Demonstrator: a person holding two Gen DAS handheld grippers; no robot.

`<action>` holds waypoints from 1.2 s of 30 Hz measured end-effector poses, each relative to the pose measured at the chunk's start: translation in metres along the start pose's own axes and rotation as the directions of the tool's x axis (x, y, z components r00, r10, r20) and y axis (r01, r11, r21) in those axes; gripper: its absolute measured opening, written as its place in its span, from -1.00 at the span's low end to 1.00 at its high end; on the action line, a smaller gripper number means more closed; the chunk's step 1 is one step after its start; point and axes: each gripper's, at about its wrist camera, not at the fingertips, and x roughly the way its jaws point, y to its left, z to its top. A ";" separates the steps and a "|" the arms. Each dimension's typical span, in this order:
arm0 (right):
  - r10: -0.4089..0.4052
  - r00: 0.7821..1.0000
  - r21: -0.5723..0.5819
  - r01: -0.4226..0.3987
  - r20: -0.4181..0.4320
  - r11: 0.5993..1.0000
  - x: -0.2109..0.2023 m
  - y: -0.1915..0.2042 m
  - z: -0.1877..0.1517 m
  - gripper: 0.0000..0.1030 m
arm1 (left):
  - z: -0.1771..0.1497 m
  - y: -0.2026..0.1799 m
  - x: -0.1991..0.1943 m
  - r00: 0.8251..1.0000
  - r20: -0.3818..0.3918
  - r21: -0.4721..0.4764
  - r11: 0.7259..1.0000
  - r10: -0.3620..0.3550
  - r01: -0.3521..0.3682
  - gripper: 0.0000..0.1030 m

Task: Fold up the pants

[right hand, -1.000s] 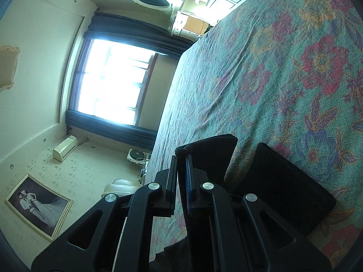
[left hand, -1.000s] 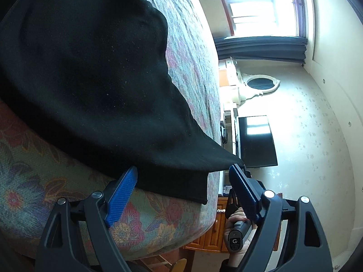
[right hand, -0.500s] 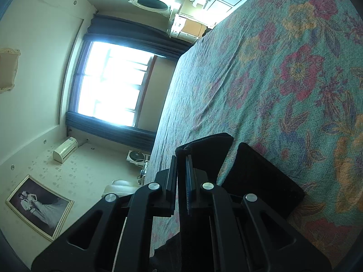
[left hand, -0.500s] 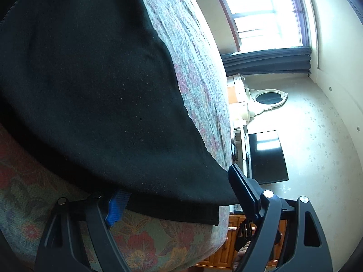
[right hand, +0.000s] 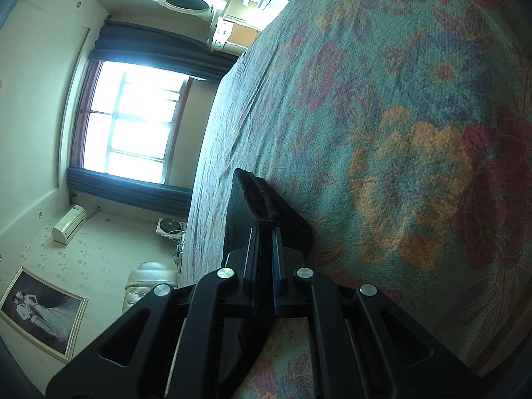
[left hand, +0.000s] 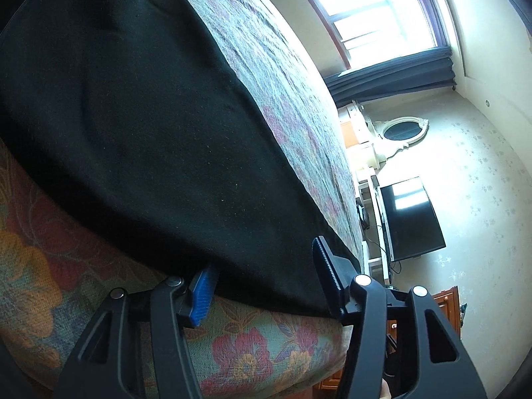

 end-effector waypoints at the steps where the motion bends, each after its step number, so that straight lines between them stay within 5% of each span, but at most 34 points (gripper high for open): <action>1: -0.012 1.000 0.002 0.012 -0.001 1.000 0.000 -0.007 0.000 -0.87 | -0.001 0.001 0.000 1.000 0.003 -0.001 1.000 0.012 -0.012 0.07; 8: -0.047 0.999 0.024 0.047 -0.010 0.999 0.000 -0.027 -0.003 -0.85 | -0.001 -0.001 0.007 0.999 -0.045 0.039 0.999 0.022 -0.020 0.05; 12: -0.044 0.999 0.059 0.044 0.005 0.997 -0.012 -0.031 0.001 -0.65 | -0.002 0.005 0.000 0.997 -0.074 0.000 1.000 0.007 -0.007 0.05; 16: -0.032 0.999 0.078 0.032 0.002 0.996 -0.027 -0.029 -0.002 -0.20 | -0.002 0.008 -0.016 0.997 -0.079 -0.015 1.000 -0.012 0.011 0.05; 26: 0.035 0.987 0.057 -0.027 -0.157 0.998 -0.006 -0.005 -0.051 -0.17 | 0.007 0.013 -0.003 1.000 -0.017 -0.044 0.999 0.004 -0.005 0.05; 28: 0.031 0.985 0.056 -0.022 -0.169 0.998 -0.005 -0.006 -0.056 -0.17 | 0.007 0.012 -0.002 0.999 -0.016 -0.040 0.998 0.042 -0.043 -0.23; 29: 0.030 0.985 0.058 -0.020 -0.170 0.998 -0.005 -0.007 -0.057 -0.17 | 0.008 0.014 0.000 0.997 -0.026 -0.052 0.996 0.070 -0.071 -0.65; 30: 0.030 0.985 0.060 -0.021 -0.168 0.998 -0.007 -0.008 -0.057 -0.17 | 0.008 0.019 0.002 0.995 -0.043 -0.081 0.992 0.091 -0.094 -0.88; 36: 0.037 0.988 0.068 -0.027 -0.152 0.997 -0.017 -0.011 -0.053 -0.17 | -0.002 0.024 0.003 0.994 -0.054 -0.158 0.982 0.092 -0.099 -0.93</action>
